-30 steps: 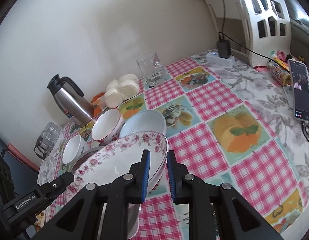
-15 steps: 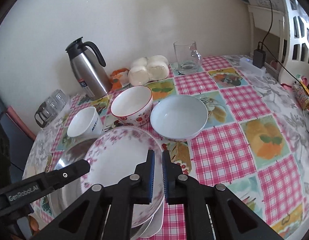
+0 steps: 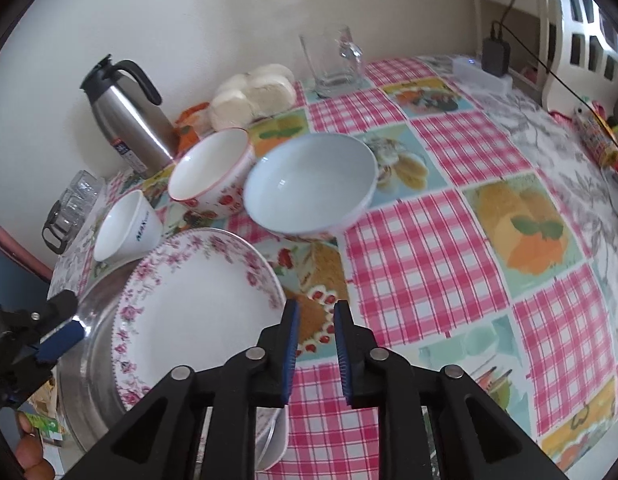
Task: Organize plates and bowls
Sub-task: 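Carry the pink-floral plate over the steel basin and lower it inside, then settle the plate flat inside the steel basin with both grippers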
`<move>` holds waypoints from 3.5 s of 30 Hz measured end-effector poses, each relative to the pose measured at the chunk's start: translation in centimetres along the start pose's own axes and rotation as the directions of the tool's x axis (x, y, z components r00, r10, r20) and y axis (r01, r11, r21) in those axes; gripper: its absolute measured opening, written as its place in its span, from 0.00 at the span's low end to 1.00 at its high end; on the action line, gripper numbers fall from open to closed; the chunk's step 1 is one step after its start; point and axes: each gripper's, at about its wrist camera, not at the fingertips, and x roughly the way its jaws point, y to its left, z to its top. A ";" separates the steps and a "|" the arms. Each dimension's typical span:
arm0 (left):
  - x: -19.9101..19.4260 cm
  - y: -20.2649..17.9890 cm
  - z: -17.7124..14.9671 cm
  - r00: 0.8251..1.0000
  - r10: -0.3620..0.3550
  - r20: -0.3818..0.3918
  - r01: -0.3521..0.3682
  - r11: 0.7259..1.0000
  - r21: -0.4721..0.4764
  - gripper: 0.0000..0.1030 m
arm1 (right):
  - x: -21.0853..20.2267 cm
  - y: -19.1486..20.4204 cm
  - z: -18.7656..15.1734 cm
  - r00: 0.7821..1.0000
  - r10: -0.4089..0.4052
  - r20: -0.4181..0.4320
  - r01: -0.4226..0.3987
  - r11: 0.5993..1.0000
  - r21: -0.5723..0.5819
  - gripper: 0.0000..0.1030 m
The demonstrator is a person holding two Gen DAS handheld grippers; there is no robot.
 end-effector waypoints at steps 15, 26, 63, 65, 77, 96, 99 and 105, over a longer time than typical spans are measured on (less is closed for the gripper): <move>-1.3 2.0 0.5 0.975 0.204 0.091 -0.202 0.979 -0.036 0.71 | 0.6 2.0 -0.7 1.000 -0.012 -0.014 0.010 0.995 -0.103 0.60; 0.1 4.8 0.4 0.956 0.293 0.001 -0.291 0.951 -0.108 0.72 | 1.1 2.5 -0.8 1.000 -0.024 -0.014 0.023 0.994 -0.103 0.69; 3.5 7.4 -0.4 0.981 0.131 -0.141 -0.159 0.964 -0.214 0.22 | 1.9 5.0 -2.2 0.993 -0.008 -0.116 -0.017 0.977 -0.211 0.09; 3.6 7.7 -0.5 0.982 0.114 -0.150 -0.148 0.961 -0.235 0.22 | 2.2 4.8 -2.3 0.991 -0.013 -0.134 -0.015 0.978 -0.208 0.09; 2.2 7.3 0.1 0.989 0.110 -0.101 -0.132 0.960 -0.246 0.23 | 0.7 4.5 -2.1 0.996 0.001 -0.087 -0.019 0.977 -0.211 0.12; 2.7 7.1 -0.1 0.984 0.135 -0.117 -0.158 0.964 -0.213 0.23 | 1.3 2.0 -1.6 0.993 0.037 -0.110 -0.046 0.996 -0.077 0.17; 2.9 7.0 0.0 0.983 0.138 -0.118 -0.160 0.965 -0.206 0.23 | 1.3 2.3 -1.5 0.995 0.024 -0.101 -0.034 0.995 -0.092 0.17; 3.6 6.4 0.4 0.981 0.156 -0.118 -0.175 0.969 -0.175 0.23 | 1.2 2.0 -1.0 0.997 0.030 -0.074 -0.036 0.996 -0.086 0.17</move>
